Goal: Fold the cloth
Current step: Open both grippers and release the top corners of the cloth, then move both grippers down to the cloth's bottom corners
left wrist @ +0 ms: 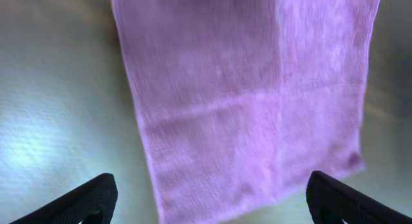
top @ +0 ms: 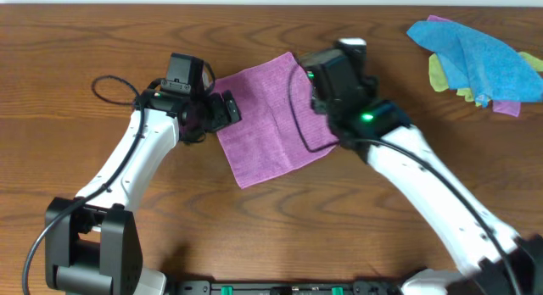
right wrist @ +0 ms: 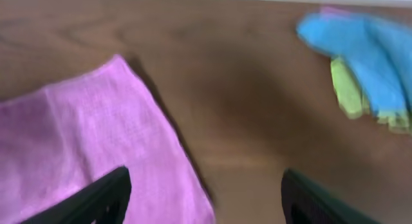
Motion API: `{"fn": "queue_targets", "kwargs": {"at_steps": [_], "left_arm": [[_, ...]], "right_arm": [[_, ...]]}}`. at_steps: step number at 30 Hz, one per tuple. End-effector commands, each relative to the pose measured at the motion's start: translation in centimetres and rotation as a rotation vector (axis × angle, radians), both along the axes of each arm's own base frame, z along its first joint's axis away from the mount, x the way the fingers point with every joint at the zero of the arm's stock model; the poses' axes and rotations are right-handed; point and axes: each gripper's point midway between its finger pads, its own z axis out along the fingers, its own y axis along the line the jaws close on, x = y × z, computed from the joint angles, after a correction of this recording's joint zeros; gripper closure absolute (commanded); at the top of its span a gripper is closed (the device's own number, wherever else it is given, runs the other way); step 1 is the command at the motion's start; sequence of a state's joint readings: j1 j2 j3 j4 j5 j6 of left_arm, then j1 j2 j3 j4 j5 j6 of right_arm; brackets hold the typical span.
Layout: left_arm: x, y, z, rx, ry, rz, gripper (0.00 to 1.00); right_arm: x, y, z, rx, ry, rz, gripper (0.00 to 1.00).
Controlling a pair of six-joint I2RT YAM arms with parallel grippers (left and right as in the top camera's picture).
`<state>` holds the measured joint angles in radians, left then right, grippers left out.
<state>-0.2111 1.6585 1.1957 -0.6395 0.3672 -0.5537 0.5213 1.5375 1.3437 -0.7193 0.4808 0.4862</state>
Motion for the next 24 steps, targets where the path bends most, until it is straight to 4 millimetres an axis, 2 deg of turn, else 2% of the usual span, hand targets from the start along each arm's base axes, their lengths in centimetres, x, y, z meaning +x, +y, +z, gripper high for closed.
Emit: {"fn": "queue_targets", "kwargs": {"at_steps": [1,5,8,12,19,24], "left_arm": [[-0.9,-1.7,1.9,-0.138,0.054,0.028,0.05],[-2.3,-1.8,2.2,-0.158,0.108,0.044,0.04],[-3.3,-1.7,2.5,-0.168,0.131,0.065,0.03],[-5.5,-1.4,2.0,-0.201,0.152,0.131,0.03],[-9.4,-1.3,-1.0,-0.324,0.173,0.283,0.04],[-11.1,-1.0,-3.1,-0.370,0.216,0.385,0.04]], "right_arm": [[-1.6,-0.1,-0.6,0.216,0.084,-0.088,0.24],[-3.2,-0.7,-1.9,0.282,0.205,-0.091,0.21],[-3.9,-1.3,-2.5,0.310,0.257,-0.101,0.22],[-4.6,-1.8,-3.2,0.336,0.314,-0.108,0.24],[-6.2,-1.8,-6.3,0.402,0.424,-0.087,0.25],[-6.6,-1.4,-8.9,0.527,0.472,-0.057,0.25]]}}
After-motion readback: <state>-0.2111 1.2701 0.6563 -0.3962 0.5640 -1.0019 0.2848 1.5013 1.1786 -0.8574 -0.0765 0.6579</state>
